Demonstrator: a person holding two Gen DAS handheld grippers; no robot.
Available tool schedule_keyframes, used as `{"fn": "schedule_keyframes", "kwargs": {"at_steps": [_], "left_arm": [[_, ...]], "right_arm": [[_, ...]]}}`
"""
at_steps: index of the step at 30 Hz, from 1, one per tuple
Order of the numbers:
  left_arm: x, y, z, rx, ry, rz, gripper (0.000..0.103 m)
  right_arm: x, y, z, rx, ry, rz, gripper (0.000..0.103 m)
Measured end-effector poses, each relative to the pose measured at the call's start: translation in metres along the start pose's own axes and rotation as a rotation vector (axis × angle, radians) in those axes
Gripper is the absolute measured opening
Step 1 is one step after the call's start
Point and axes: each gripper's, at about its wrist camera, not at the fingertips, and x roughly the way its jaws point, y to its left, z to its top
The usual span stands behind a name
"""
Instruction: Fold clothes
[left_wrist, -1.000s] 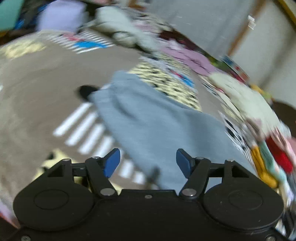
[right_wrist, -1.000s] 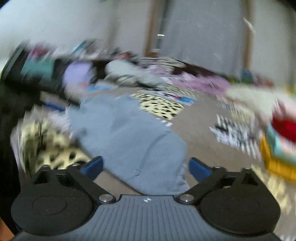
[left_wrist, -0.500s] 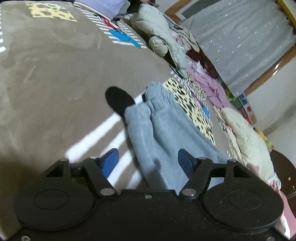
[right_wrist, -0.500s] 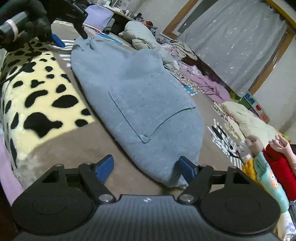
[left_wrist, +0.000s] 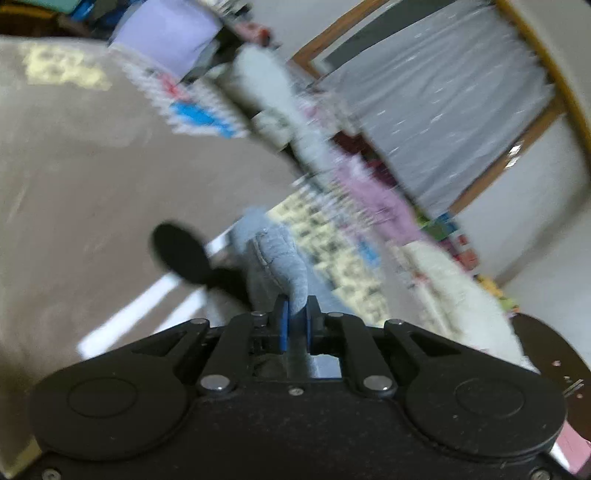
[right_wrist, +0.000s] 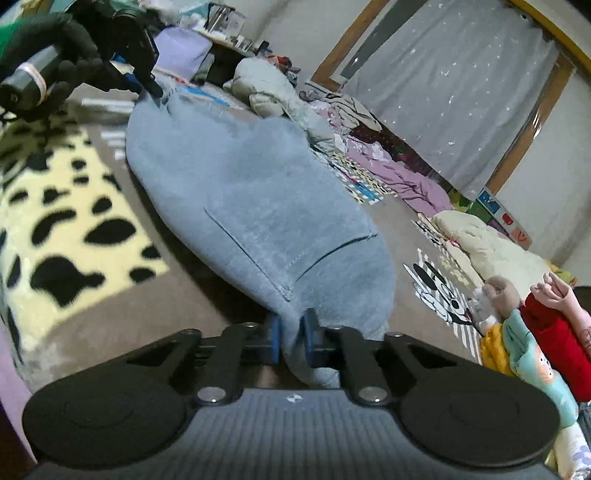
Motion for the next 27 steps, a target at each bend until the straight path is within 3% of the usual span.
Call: {"fn": "schedule_keyframes", "kwargs": {"at_steps": [5, 12, 20, 27], "left_arm": [[-0.01, -0.028, 0.018, -0.019, -0.033, -0.103, 0.006], [0.034, -0.074, 0.041, 0.02, -0.039, -0.168, 0.006], [0.131, -0.097, 0.043, 0.07, 0.031, -0.119, 0.006], [0.203, -0.098, 0.036, 0.121, 0.105, -0.044, 0.006]], "right_arm": [[-0.025, -0.023, 0.009, 0.054, -0.069, -0.026, 0.009], [-0.022, -0.086, 0.023, 0.189, -0.106, -0.022, 0.009], [0.04, -0.161, 0.013, 0.447, -0.065, 0.032, 0.009], [0.105, -0.198, -0.011, 0.701, -0.029, 0.125, 0.009]]}}
